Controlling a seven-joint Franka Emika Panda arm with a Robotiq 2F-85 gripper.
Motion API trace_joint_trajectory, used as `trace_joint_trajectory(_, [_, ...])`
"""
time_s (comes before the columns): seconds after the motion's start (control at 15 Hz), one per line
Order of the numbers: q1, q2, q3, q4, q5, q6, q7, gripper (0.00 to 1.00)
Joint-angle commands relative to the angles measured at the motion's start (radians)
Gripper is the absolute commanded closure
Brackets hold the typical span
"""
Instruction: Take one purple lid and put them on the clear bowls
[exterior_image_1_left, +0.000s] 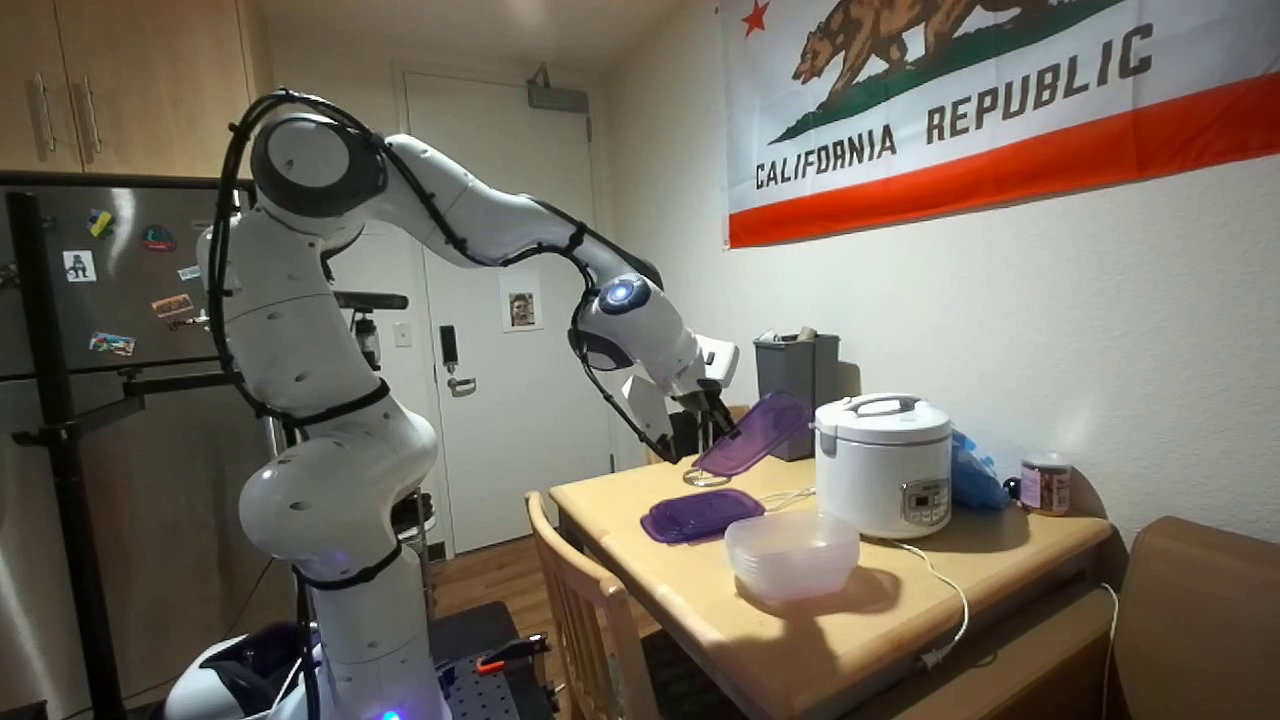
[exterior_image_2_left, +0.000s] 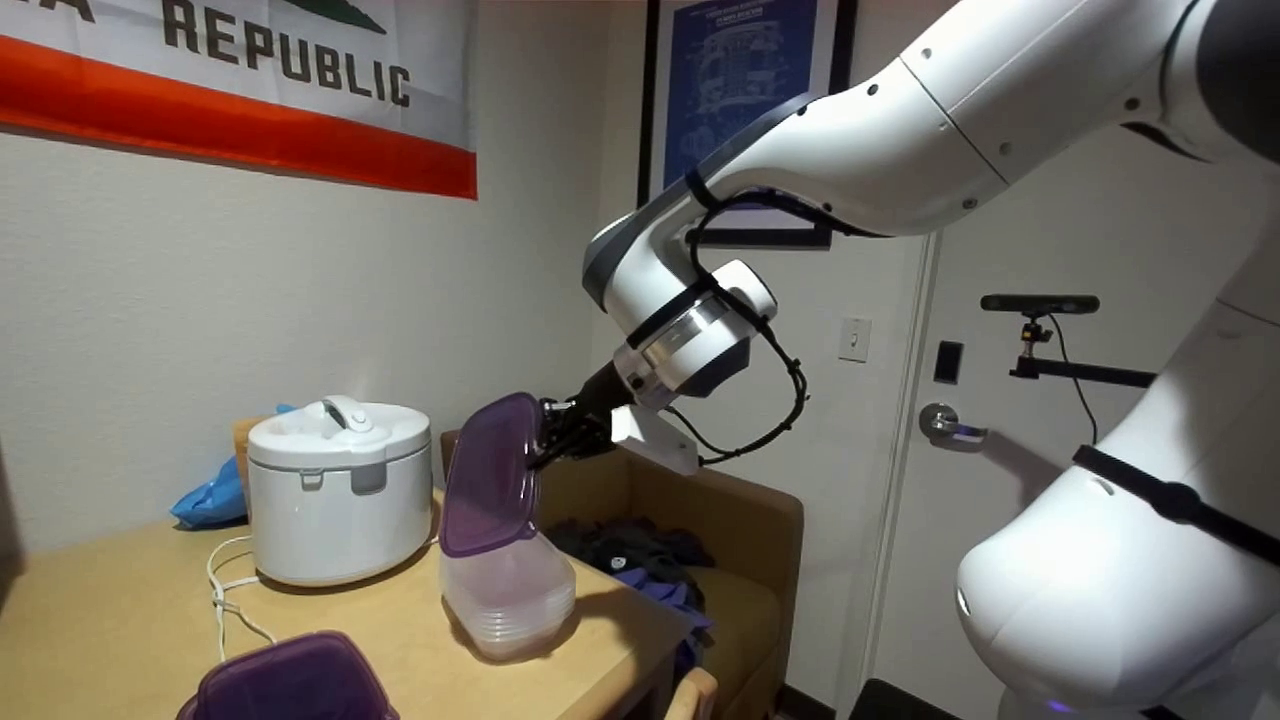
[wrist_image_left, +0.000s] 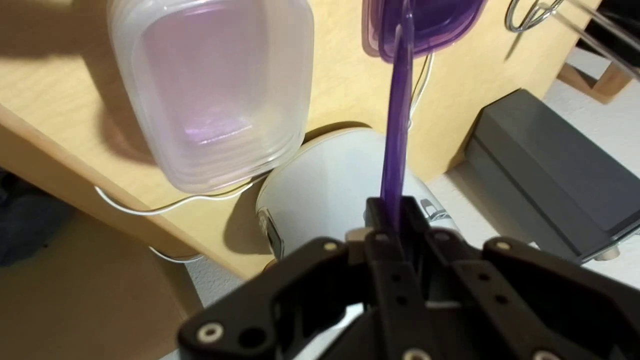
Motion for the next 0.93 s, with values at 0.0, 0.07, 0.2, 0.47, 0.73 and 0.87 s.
trace_joint_trajectory(0.0, [-0.017,0.005,-0.053,-0.008,-0.088,-0.135,-0.014,0.98])
trace_joint_trajectory(0.07, [-0.024,0.021,-0.060,-0.005,-0.119,-0.153,-0.004,0.98])
trace_joint_trajectory(0.2, [-0.038,0.054,-0.070,-0.003,-0.171,-0.169,0.009,0.98])
trace_joint_trajectory(0.47, [-0.055,0.144,-0.124,0.023,-0.165,-0.266,-0.078,0.98])
trace_joint_trajectory(0.73, [0.219,0.210,-0.496,0.050,-0.171,-0.441,-0.206,0.98])
trace_joint_trajectory(0.87, [0.264,0.226,-0.599,0.065,-0.173,-0.534,-0.252,0.98])
